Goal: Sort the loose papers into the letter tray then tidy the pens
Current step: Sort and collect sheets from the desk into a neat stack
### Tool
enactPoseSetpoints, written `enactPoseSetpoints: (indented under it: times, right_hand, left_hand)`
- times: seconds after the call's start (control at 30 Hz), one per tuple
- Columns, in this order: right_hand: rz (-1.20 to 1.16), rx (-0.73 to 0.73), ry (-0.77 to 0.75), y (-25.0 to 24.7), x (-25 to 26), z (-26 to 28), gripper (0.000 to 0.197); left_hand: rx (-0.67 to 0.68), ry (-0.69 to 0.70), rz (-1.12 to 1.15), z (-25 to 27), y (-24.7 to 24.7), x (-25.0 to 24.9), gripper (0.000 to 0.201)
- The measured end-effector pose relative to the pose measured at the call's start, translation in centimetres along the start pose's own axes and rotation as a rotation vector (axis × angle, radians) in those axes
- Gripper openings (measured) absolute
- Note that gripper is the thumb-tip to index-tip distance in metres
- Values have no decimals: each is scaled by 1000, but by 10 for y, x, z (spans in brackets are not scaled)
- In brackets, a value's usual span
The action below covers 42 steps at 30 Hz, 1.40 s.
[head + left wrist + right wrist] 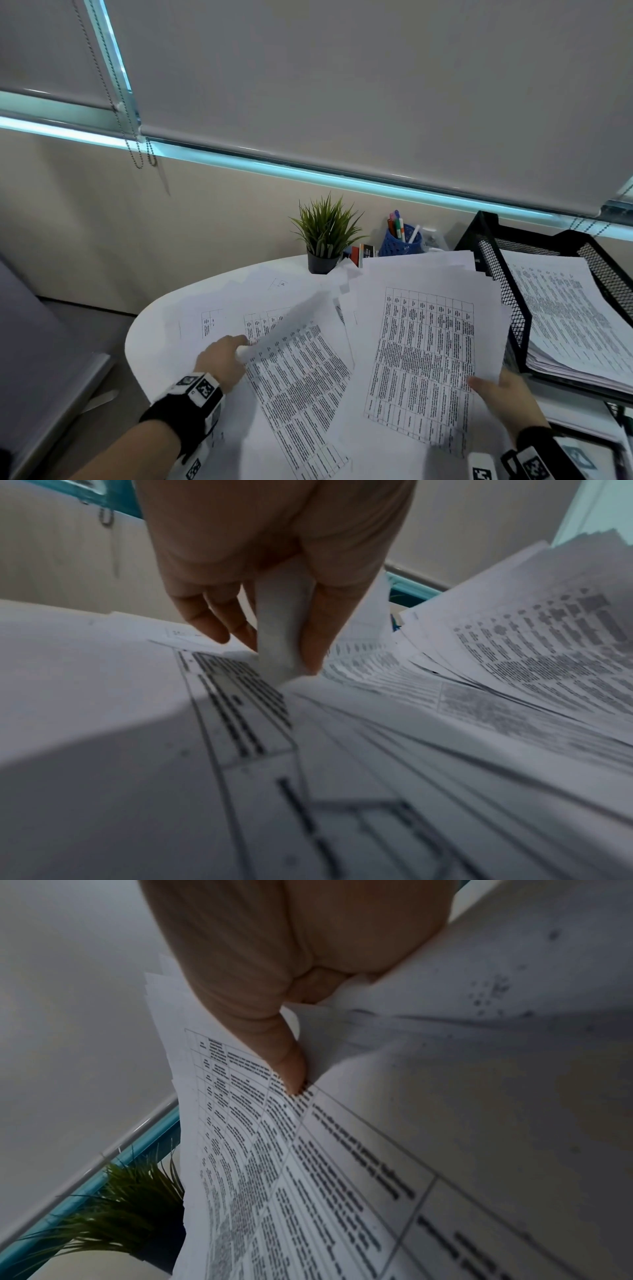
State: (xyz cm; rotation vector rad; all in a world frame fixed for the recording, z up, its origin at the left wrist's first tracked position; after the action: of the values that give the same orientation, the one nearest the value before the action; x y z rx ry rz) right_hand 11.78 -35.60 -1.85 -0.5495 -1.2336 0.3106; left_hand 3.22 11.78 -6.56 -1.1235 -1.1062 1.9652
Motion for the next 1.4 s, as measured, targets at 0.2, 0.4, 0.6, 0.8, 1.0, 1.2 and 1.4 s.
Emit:
enactPoseSetpoints:
  times: [0.2, 0.4, 0.6, 0.8, 1.0, 1.2, 1.4]
  right_hand:
    - [15, -8, 19, -10, 2, 0, 27]
    - [-4, -12, 27, -8, -3, 3, 26]
    - [-44, 30, 21, 5, -7, 5, 21]
    - [42, 219, 60, 44, -10, 14, 10]
    - [107, 245, 61, 75, -15, 13, 19]
    - [74, 200, 83, 90, -14, 18, 40]
    - [143, 310, 54, 114, -5, 34, 33]
  left_hand:
    - [68, -58, 308, 2, 13, -3, 43]
    - [41, -410, 973, 0, 24, 17, 72]
    - [156, -224, 480, 2, 19, -4, 59]
    - [201, -51, 308, -4, 12, -31, 60]
    - [26, -298, 707, -14, 8, -9, 87]
    - [165, -477, 776, 4, 45, 8, 111]
    - [338, -525, 779, 17, 81, 6, 126]
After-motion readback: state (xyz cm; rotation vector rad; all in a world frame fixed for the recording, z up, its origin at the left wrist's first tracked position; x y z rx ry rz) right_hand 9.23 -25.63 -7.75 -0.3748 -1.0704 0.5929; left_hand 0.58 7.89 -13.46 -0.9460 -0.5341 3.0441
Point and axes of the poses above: each hand's wrist, its own z-axis away from the middle knuckle, its own y-axis out of the palm, x = y × z, the point moved 9 cm from there along -z, towards the middle knuckle, and after that the axes turned 3 degrees about -x, right-handed, at the moved point
